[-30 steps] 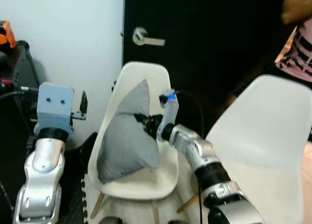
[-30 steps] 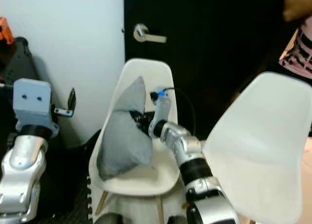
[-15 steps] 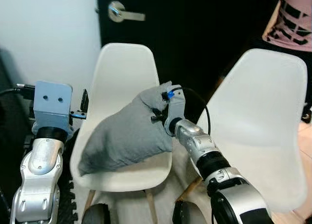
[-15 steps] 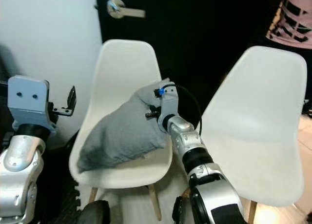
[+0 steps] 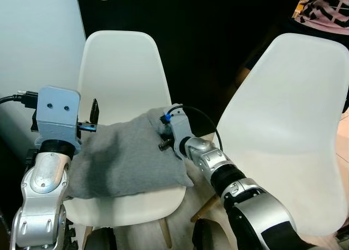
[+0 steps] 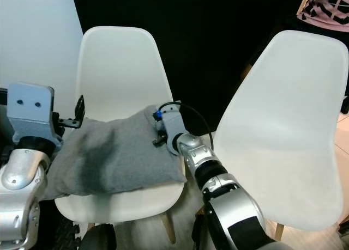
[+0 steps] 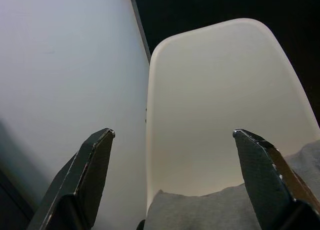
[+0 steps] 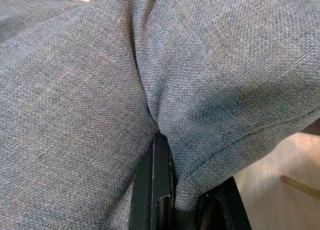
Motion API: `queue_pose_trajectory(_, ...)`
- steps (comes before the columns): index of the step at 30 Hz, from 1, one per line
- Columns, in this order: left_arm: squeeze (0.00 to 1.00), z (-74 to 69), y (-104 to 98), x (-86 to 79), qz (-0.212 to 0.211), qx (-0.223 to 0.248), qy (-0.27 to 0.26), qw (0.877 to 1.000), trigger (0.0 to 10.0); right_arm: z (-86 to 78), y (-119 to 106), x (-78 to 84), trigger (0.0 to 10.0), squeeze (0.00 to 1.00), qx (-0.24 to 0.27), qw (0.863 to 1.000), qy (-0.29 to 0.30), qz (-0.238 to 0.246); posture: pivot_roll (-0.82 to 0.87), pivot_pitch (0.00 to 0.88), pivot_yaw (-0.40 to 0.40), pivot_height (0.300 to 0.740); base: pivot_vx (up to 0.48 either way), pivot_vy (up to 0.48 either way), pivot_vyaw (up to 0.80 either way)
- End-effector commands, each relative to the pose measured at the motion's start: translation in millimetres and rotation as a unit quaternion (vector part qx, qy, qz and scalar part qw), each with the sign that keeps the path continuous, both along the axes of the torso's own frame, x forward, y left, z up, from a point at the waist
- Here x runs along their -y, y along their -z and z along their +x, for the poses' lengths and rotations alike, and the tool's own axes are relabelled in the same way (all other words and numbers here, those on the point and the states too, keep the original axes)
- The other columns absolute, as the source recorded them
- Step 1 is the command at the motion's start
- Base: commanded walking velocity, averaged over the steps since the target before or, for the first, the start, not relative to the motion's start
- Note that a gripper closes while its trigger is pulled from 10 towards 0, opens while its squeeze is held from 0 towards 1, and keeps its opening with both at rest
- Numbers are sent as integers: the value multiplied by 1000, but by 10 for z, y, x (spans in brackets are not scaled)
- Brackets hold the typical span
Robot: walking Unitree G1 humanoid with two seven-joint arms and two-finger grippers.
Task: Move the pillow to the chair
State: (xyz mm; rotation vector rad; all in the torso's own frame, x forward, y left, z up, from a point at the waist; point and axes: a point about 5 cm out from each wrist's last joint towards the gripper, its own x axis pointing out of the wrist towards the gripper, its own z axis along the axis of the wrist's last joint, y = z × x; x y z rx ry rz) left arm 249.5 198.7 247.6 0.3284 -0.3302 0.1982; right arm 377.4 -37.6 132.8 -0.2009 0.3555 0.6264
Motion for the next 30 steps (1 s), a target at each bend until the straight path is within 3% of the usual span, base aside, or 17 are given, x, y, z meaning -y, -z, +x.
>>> queue_pose_trajectory(1,0,-17,17,30,-1,-7,8,1000,10000,-52,-8,-170,10000,0,-5,999,-38,14,208,75,-142,535,0,0,0)
queue_pose_trajectory(3,0,-22,48,42,-4,-12,9,1000,10000,-70,-15,-214,10000,0,-22,998,-48,42,208,74,-142,535,0,0,0)
queue_pose_trajectory(4,0,-24,59,49,-5,-14,9,1000,10000,-81,-29,-241,10000,855,-32,996,-60,60,209,71,-142,535,0,0,0)
queue_pose_trajectory(7,0,-27,67,56,-5,-16,9,1000,10000,-93,-46,-269,10000,855,-41,993,-75,79,209,71,-142,535,0,0,0)
queue_pose_trajectory(8,0,-23,69,65,-7,-17,10,1000,10000,-106,-64,-286,10000,1000,-51,990,-95,88,203,66,-138,535,0,0,0)
queue_pose_trajectory(12,0,-4,74,88,-8,-18,13,1000,10000,-126,-95,-293,10000,1000,-66,984,-134,98,197,60,-135,535,0,0,0)
queue_pose_trajectory(17,0,41,70,121,-10,-16,20,1000,10000,-35,-195,-128,10000,1000,-46,984,-104,135,183,45,-130,535,0,0,0)
queue_pose_trajectory(19,0,66,69,132,-10,-15,23,1000,10000,26,-233,-8,10000,1000,-20,989,-75,129,175,33,-126,535,0,0,0)
queue_pose_trajectory(23,0,109,76,153,-15,-12,28,999,10000,177,-292,436,10000,1000,57,995,40,71,162,9,-121,535,0,0,0)
queue_pose_trajectory(28,0,133,82,179,-16,-11,32,999,10000,218,-313,633,10000,1000,87,991,92,37,154,0,-119,535,0,0,0)
queue_pose_trajectory(30,0,139,78,186,-17,-9,34,999,10000,227,-339,668,10000,1000,91,990,100,47,154,0,-121,535,0,0,0)
